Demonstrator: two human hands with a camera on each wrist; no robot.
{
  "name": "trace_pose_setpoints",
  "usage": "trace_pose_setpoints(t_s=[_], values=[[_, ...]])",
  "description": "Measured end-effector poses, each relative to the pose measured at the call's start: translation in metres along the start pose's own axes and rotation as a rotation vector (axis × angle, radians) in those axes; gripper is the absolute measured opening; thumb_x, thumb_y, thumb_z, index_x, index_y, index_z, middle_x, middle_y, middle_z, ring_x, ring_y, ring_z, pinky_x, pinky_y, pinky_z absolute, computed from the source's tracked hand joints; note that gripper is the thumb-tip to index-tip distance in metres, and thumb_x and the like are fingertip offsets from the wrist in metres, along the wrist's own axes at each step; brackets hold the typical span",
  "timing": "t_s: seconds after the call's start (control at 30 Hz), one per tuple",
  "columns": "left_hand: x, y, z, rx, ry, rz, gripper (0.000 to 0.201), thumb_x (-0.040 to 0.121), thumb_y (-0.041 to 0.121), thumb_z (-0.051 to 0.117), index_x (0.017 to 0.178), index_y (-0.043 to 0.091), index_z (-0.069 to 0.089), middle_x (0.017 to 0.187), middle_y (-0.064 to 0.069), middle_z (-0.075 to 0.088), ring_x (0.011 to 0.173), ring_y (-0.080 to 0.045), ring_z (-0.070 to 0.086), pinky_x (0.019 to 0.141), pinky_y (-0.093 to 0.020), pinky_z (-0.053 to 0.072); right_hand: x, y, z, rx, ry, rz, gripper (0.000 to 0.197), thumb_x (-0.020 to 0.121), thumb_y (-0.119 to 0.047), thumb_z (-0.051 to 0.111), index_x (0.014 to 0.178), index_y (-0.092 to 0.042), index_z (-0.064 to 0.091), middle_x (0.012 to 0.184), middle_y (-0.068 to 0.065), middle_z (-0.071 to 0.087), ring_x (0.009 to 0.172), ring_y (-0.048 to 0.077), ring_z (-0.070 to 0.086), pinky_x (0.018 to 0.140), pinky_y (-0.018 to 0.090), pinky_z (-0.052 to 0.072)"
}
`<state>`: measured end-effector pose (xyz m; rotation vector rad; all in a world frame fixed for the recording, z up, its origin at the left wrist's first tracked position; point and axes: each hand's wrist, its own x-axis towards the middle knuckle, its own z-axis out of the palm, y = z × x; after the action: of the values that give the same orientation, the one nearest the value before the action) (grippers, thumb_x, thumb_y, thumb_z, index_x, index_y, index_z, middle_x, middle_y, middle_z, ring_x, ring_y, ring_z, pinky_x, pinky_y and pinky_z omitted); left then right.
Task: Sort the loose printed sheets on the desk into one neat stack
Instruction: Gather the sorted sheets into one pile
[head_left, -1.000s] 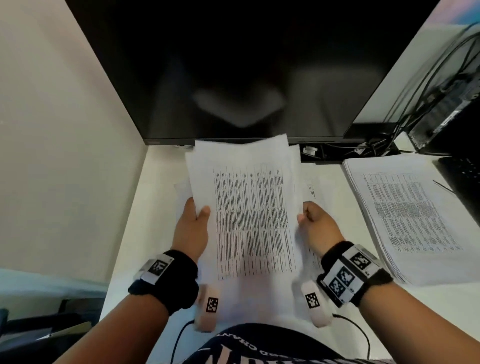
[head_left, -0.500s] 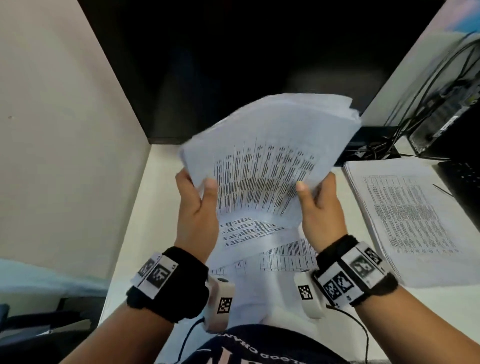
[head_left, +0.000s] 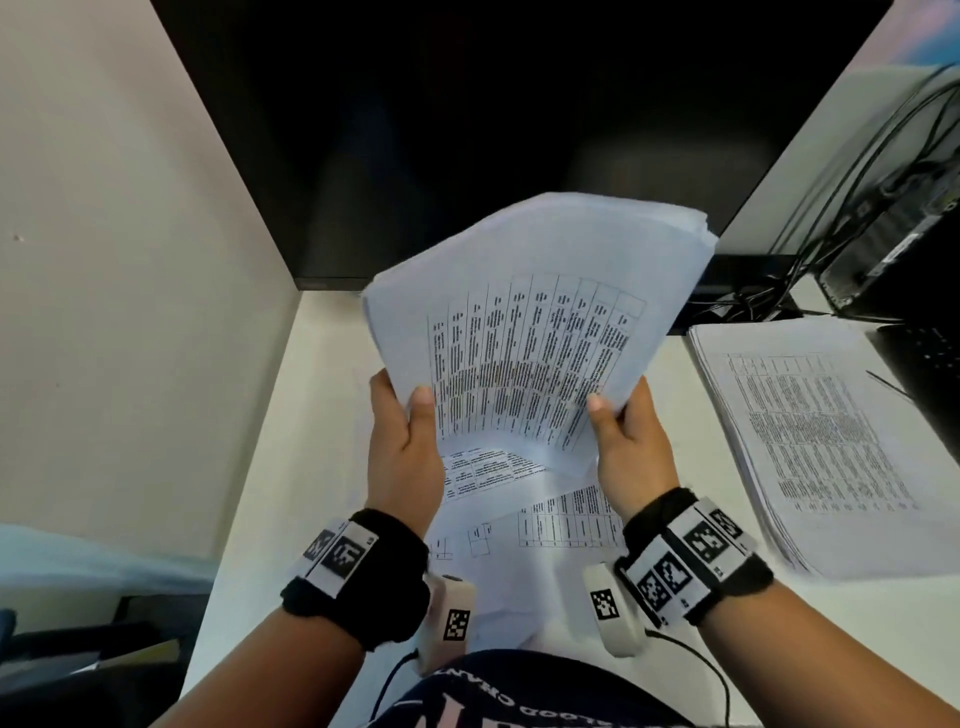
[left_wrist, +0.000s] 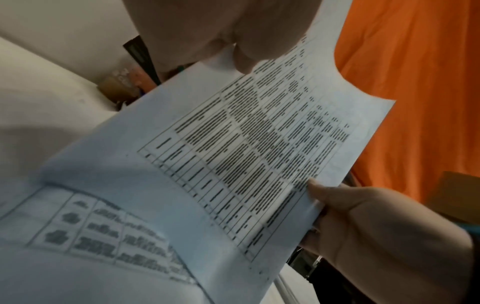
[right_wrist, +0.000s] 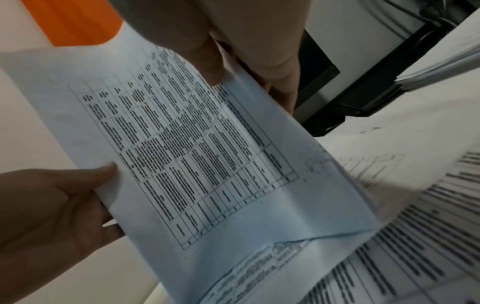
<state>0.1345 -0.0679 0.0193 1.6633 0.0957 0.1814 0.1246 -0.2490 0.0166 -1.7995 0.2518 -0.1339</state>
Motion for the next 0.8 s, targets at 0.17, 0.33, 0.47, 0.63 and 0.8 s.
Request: trace_pose_setpoints(t_s=[0.17, 0.33, 0.47, 0.63, 0.8], values=[[0.002, -0.013, 0.002, 0.056, -0.002, -0.09, 0.029, 0.102, 0.019, 0.039, 0.113, 0.046, 0.037, 0.107, 0.035, 0.05, 0.092, 0.031, 0.047, 0.079, 0.002, 0.035, 0.0, 0.008, 0.007, 0.038, 0.003, 0.073, 0.037, 0.1, -0.017, 0.039, 0.135, -0.028, 0.038, 0.12, -0.014, 0.055, 0.111, 0.001, 0.052, 0.102, 0.026, 0.038], [0.012, -0.01, -0.005, 0.02, 0.075, -0.104, 0.029, 0.098, 0.019, 0.048, 0.125, 0.027, 0.041, 0.108, 0.023, 0.059, 0.104, 0.006, 0.057, 0.089, -0.019, 0.047, 0.005, 0.003, -0.001, 0.097, 0.081, 0.013, 0.022, 0.098, -0.011, 0.043, 0.117, -0.022, 0.046, 0.097, -0.013, 0.061, 0.084, -0.01, 0.057, 0.079, 0.013, 0.046], [0.01, -0.005, -0.006, -0.026, 0.028, -0.134, 0.028, 0.098, 0.017, 0.049, 0.123, 0.029, 0.046, 0.113, 0.018, 0.063, 0.102, 0.006, 0.06, 0.091, -0.019, 0.048, 0.009, -0.002, -0.014, 0.116, 0.049, -0.039, 0.021, 0.097, -0.006, 0.044, 0.111, -0.022, 0.045, 0.096, -0.014, 0.059, 0.081, -0.015, 0.055, 0.073, 0.0, 0.042], [-0.002, -0.008, 0.007, 0.003, 0.013, -0.198, 0.034, 0.1, 0.021, 0.044, 0.133, 0.027, 0.046, 0.127, 0.015, 0.06, 0.12, -0.004, 0.054, 0.109, -0.039, 0.039, 0.009, 0.0, -0.035, 0.024, -0.054, -0.007, 0.021, 0.097, -0.013, 0.046, 0.114, -0.023, 0.047, 0.1, -0.016, 0.062, 0.084, -0.017, 0.056, 0.071, 0.001, 0.042], [-0.014, 0.0, 0.035, 0.065, 0.042, -0.166, 0.021, 0.1, 0.021, 0.043, 0.12, 0.027, 0.049, 0.117, 0.011, 0.061, 0.114, -0.014, 0.057, 0.103, -0.043, 0.044, 0.013, 0.012, -0.07, -0.081, -0.066, 0.091, 0.014, 0.097, -0.019, 0.046, 0.109, -0.023, 0.049, 0.094, -0.016, 0.062, 0.081, -0.012, 0.056, 0.068, 0.007, 0.04]])
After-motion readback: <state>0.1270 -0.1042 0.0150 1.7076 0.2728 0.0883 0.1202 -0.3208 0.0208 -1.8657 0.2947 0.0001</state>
